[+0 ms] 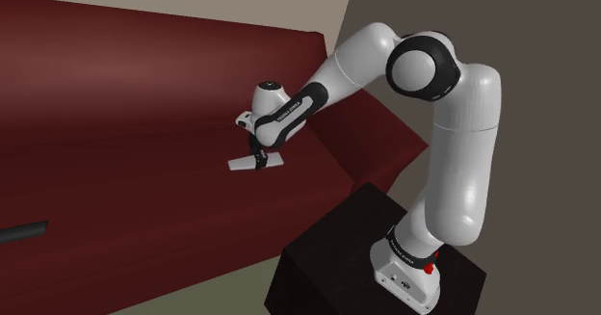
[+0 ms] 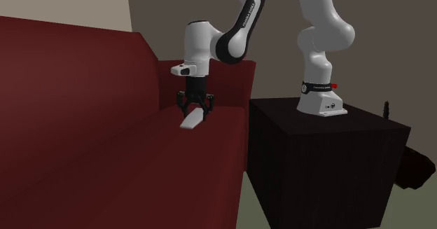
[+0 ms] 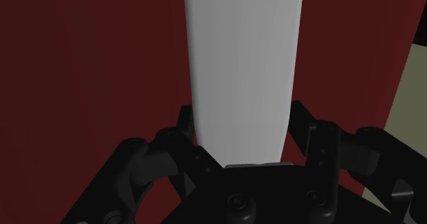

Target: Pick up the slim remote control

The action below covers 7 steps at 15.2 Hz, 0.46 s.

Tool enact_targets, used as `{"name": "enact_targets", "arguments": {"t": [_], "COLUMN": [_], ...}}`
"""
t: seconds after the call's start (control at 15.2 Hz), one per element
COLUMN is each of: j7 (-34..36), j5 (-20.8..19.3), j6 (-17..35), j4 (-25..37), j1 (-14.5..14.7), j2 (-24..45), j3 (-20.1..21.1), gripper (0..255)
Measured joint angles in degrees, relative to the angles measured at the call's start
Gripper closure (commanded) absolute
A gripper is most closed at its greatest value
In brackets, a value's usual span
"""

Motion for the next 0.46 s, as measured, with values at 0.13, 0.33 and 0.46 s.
{"name": "enact_targets", "arguments": {"t": [0.13, 0.33, 0.46], "j7": [0.0, 0.0, -0.2], "j5": [0.1, 0.2, 0.3], "j6": [-1.2, -3.1, -4.1], "j4": [-0.1, -0.2, -0.3], "j1": [0.0, 0.1, -0.1], "j2": [-1.2, -3.3, -4.4], "j3": [0.1, 0.2, 0.2], "gripper": [255, 255, 255]}}
